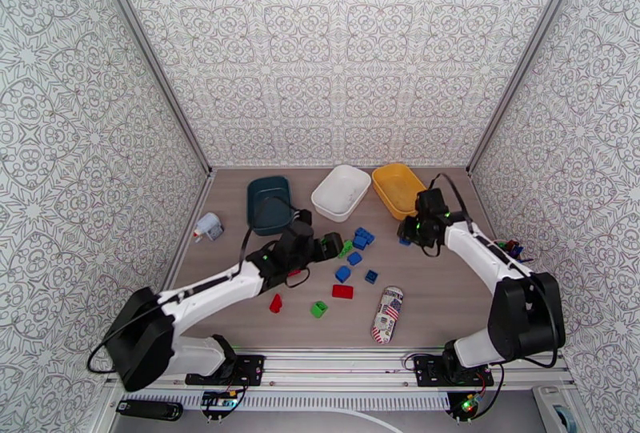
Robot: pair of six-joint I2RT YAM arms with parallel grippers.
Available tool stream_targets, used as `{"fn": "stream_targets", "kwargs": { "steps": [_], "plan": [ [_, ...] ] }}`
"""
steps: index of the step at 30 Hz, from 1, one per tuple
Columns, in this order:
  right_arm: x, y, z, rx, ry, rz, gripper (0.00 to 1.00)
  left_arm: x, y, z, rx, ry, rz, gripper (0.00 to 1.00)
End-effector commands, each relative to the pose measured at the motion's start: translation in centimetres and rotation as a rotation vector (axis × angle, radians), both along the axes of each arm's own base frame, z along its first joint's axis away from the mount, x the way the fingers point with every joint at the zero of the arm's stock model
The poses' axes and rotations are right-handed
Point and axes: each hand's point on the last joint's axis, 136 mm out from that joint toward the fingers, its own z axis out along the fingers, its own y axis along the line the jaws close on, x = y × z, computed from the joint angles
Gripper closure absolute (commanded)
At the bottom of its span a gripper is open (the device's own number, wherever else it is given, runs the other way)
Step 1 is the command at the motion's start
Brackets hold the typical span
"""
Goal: Sort the legos into containers by color
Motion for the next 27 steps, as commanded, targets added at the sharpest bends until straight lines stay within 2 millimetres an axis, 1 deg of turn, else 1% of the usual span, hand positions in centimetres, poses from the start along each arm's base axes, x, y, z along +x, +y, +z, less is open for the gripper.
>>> {"fn": "stream_targets", "kwargs": {
  "steps": [1, 3, 5, 8, 10, 12, 14, 16, 19, 22, 25, 27],
  "plan": [
    [2.9, -0.8, 2.6, 0.044, -0.042, -0.044, 0.76, 1.2, -3.1, 2.1, -0.055, -0.031, -0.105, 0.01],
    [4.9, -1.1, 3.2, 0.055, -0.056, -0.061, 0.76, 1.8, -4.3, 2.4, -0.068, -0.024, -0.128, 0.01],
    [7.0, -1.4, 3.3, 0.063, -0.052, -0.076, 0.76, 2.1, -5.1, 2.7, -0.081, -0.02, -0.143, 0.01],
    [9.9, -2.1, 2.7, 0.061, -0.032, -0.1, 0.75, 2.2, -5.3, 2.9, -0.084, -0.024, -0.141, 0.01],
    [11.8, -2.8, 2.4, 0.058, -0.025, -0.122, 0.74, 2.1, -4.9, 3.0, -0.082, -0.029, -0.131, 0.01],
    [13.2, -3.4, 2.0, 0.05, -0.023, -0.144, 0.71, 1.8, -4.2, 3.1, -0.077, -0.033, -0.12, 0.01],
    [14.3, -4.1, 1.6, 0.037, -0.016, -0.161, 0.65, 1.3, -3.4, 2.9, -0.067, -0.034, -0.107, 0.01],
    [15.2, -4.3, 1.3, 0.021, -0.005, -0.159, 0.55, 0.9, -2.5, 2.6, -0.054, -0.034, -0.093, 0.01],
    [15.6, -4.3, 1.7, 0.01, -0.002, -0.142, 0.42, 0.2, -1.0, 2.3, -0.034, -0.038, -0.064, 0.01],
    [15.1, -4.2, 2.7, 0.0, -0.026, -0.124, 0.32, -0.4, 0.6, 1.8, -0.027, -0.039, -0.025, 0.01],
    [13.6, -3.5, 4.2, -0.019, -0.059, -0.086, 0.3, -0.9, 2.1, 1.2, -0.019, -0.031, 0.009, 0.01],
    [12.2, -2.8, 4.7, -0.027, -0.069, -0.056, 0.32, -1.2, 3.2, 0.7, -0.003, -0.024, 0.037, 0.01]
  ]
}}
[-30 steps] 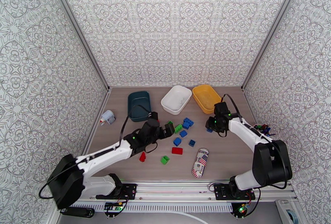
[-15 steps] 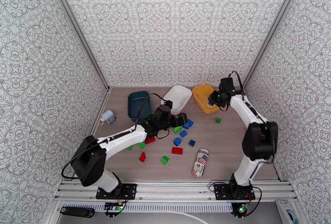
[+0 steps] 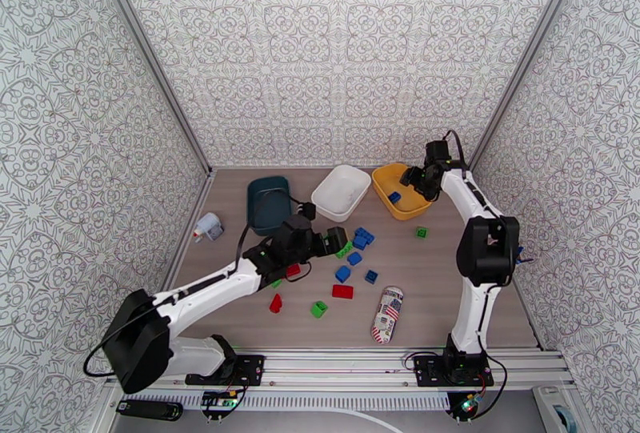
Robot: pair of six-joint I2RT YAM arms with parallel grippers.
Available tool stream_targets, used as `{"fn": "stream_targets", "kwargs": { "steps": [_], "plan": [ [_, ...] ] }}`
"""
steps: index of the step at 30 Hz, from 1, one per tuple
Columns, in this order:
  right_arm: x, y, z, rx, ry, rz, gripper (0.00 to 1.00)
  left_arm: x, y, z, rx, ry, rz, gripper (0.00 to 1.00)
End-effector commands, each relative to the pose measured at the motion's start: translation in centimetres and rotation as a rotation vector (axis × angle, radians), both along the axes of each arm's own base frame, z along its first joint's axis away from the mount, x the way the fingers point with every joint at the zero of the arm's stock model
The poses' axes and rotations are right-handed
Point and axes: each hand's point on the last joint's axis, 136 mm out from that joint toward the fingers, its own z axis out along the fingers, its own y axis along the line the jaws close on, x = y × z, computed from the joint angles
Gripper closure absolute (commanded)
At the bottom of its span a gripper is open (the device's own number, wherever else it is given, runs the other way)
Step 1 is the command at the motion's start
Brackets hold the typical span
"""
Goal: Sort the legos into containers by color
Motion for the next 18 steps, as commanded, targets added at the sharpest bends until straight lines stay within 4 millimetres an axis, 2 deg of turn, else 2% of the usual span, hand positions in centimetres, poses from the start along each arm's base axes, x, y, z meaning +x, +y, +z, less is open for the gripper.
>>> {"fn": "stream_targets", "kwargs": {
  "steps": [1, 3, 7, 10, 14, 18],
  "plan": [
    [-2.9, 1.6, 3.0, -0.031, -0.049, 0.07, 0.33, -0.4, 2.6, -1.3, 0.047, 0.017, 0.076, 0.01],
    [-4.8, 2.9, 2.8, -0.021, -0.05, 0.116, 0.35, -0.8, 3.8, -1.9, 0.06, 0.028, 0.111, 0.01],
    [-9.2, 5.6, 0.7, -0.035, 0.004, 0.217, 0.36, -1.8, 6.4, -3.0, 0.077, 0.056, 0.186, 0.01],
    [-12.8, 7.5, -1.3, -0.052, 0.06, 0.283, 0.36, -2.6, 7.5, -3.7, 0.069, 0.068, 0.214, 0.01],
    [-17.6, 9.6, -4.0, -0.067, 0.138, 0.342, 0.35, -3.7, 8.3, -4.9, 0.062, 0.099, 0.233, 0.01],
    [-21.7, 11.5, -5.7, -0.031, 0.171, 0.365, 0.35, -4.6, 8.4, -6.1, 0.07, 0.118, 0.239, 0.0]
  ]
}}
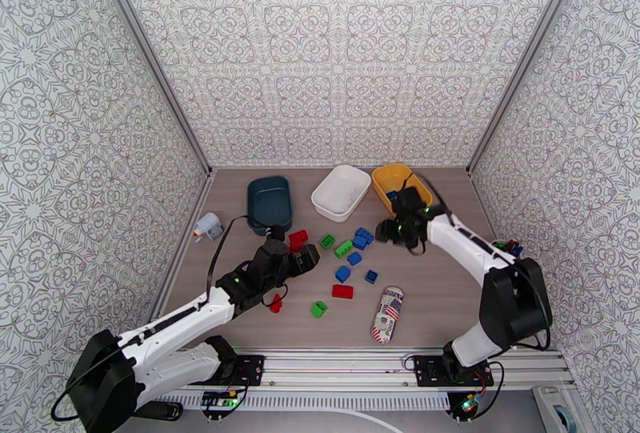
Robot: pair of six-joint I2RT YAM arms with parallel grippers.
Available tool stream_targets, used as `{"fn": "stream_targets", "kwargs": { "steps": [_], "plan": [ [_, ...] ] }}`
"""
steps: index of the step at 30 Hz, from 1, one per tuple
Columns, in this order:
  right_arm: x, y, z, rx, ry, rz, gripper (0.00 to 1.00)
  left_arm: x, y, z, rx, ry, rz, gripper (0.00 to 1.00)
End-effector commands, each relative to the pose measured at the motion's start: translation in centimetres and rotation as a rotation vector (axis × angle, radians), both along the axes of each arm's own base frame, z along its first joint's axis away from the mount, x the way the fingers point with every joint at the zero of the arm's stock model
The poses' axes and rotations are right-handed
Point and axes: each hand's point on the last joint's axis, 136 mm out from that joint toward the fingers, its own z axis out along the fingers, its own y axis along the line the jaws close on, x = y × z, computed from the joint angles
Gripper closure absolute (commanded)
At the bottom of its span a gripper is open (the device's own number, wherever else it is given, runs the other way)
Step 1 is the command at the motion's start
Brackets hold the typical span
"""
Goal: Sort the legos into containers by color
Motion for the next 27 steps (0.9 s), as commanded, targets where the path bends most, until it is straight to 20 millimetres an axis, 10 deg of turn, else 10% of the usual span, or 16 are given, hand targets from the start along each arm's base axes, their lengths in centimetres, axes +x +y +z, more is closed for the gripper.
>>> {"fn": "stream_targets", "kwargs": {
  "steps": [1, 27],
  "plan": [
    [-2.3, 1.1, 0.0, 0.035, -0.011, -0.015, 0.35, -0.9, 0.5, -1.4, 0.016, 0.031, 0.033, 0.01],
    [-6.3, 6.4, -6.7, -0.129, 0.108, 0.069, 0.41, -1.7, -0.2, -1.2, 0.034, -0.001, 0.015, 0.01]
  ]
}}
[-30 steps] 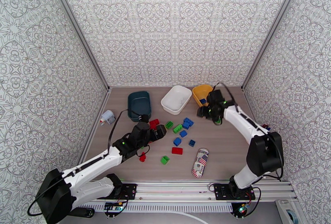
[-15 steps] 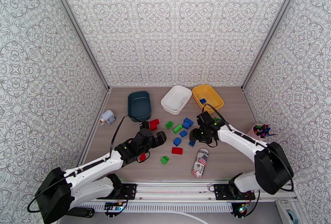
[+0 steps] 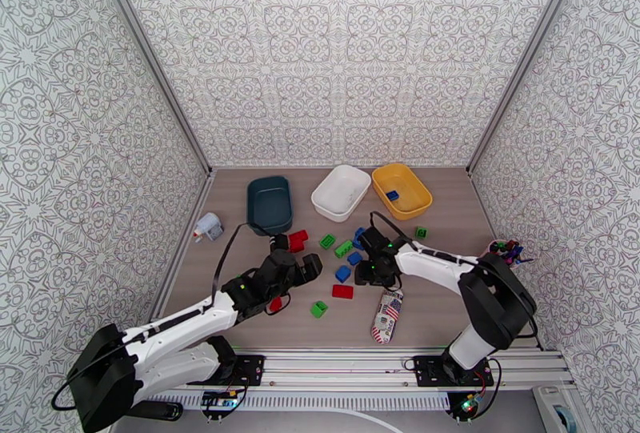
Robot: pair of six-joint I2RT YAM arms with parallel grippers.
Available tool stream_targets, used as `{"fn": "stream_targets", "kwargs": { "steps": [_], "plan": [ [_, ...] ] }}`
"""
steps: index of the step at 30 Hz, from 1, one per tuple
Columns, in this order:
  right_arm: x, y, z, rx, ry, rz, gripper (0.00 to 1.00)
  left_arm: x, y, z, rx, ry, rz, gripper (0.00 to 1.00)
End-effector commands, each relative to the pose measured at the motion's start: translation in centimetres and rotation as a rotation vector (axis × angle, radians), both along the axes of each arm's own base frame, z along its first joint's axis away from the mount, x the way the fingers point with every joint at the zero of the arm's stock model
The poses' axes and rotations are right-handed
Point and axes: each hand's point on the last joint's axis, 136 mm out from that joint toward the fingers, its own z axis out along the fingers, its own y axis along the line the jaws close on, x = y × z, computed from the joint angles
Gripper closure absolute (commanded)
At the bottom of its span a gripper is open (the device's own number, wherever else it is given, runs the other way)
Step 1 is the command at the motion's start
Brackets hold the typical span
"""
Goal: Sort the legos into containers by color
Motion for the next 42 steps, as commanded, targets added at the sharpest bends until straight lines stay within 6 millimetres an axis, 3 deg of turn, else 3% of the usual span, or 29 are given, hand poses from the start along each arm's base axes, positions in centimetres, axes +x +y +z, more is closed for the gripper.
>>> {"fn": "stream_targets", "kwargs": {
  "steps": [1, 10, 19, 23, 25, 32, 35, 42],
  "plan": [
    [1.0, 0.4, 0.2, -0.039, -0.031, -0.014, 0.41, -0.3, 0.7, -0.3, 0.011, -0.005, 0.02, 0.0],
    [2.8, 1.3, -0.5, -0.076, -0.042, -0.024, 0.4, -0.6, 1.3, -0.6, 0.008, -0.002, 0.033, 0.01],
    [3.1, 0.7, -0.4, -0.125, -0.056, -0.018, 0.55, -0.5, 1.6, -0.9, -0.006, 0.009, 0.032, 0.01],
    [3.3, 0.0, 0.5, -0.147, -0.083, -0.017, 0.58, -0.1, 0.6, -0.9, -0.021, 0.013, 0.0, 0.01],
    [3.7, -0.5, 1.4, -0.143, -0.105, -0.024, 0.63, 0.3, -0.5, -0.9, -0.029, 0.02, -0.029, 0.01],
    [6.4, -2.9, 4.2, -0.082, -0.142, -0.071, 0.66, 2.5, -6.2, 0.6, -0.07, 0.014, -0.162, 0.01],
    [8.6, -5.1, 6.2, -0.065, -0.176, -0.115, 0.66, 4.2, -9.4, 2.4, -0.092, -0.013, -0.229, 0.01],
    [16.1, -11.6, 11.2, -0.008, -0.276, -0.295, 0.66, 8.3, -16.7, 7.0, -0.146, -0.089, -0.377, 0.01]
  ]
}}
